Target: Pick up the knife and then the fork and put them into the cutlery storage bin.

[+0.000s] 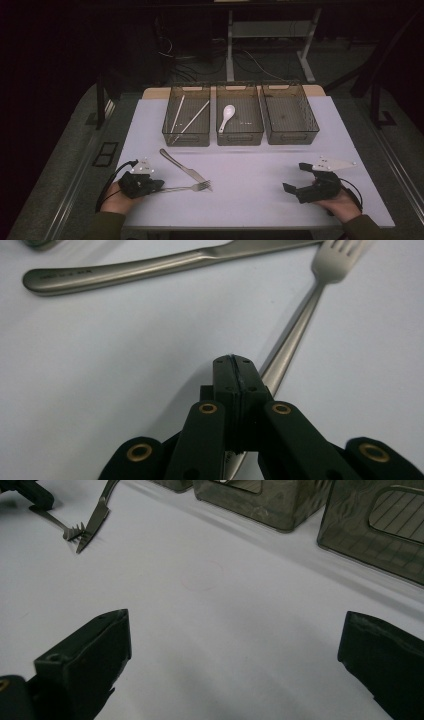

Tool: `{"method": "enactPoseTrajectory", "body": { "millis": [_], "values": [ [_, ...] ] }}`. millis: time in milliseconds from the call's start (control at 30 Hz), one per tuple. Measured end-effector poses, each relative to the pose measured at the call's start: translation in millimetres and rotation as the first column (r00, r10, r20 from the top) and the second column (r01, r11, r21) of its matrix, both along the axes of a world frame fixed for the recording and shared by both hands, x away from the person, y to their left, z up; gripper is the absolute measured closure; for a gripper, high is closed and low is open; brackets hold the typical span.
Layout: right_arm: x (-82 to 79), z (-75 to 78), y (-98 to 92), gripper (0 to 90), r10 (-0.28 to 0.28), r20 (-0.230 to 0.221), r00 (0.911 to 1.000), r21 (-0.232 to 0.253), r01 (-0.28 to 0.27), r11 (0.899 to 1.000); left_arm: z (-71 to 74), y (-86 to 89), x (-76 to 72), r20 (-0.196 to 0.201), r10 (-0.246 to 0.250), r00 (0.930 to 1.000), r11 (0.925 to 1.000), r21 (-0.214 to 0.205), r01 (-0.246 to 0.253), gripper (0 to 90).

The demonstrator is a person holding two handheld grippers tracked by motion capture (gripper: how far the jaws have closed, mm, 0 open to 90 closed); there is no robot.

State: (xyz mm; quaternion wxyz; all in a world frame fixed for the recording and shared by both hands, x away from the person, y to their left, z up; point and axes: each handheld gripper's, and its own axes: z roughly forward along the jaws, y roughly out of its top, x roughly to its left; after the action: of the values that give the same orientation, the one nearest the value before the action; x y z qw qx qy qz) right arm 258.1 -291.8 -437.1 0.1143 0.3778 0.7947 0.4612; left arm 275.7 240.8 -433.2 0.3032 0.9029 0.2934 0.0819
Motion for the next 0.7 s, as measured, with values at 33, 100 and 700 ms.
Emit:
{"method": "enactPoseTrajectory", "body": {
  "millis": [33, 100, 700],
  "values": [
    [0.0, 0.0, 0.1, 0.8, 0.0, 0.0, 1.0, -0.001, 0.0, 1.0, 0.4, -0.2, -1.8, -0.006, 0.0, 1.0, 1.0, 0.002, 0.0, 89.0],
    [0.1, 0.0, 0.1, 0.8, 0.0, 0.0, 1.0, 0.0, 0.0, 1.0, 0.7, -0.6, -5.1, -0.008, -0.006, 0.9999, 1.0, 0.006, 0.006, 89.0],
    [1.4, -1.0, 0.5, 0.8, 0.003, 0.0, 1.0, -0.006, -0.003, 1.0, 24.3, -26.8, -17.0, 0.065, -0.057, 0.9962, 0.9821, -0.176, 0.068, 75.5]
  ]
}}
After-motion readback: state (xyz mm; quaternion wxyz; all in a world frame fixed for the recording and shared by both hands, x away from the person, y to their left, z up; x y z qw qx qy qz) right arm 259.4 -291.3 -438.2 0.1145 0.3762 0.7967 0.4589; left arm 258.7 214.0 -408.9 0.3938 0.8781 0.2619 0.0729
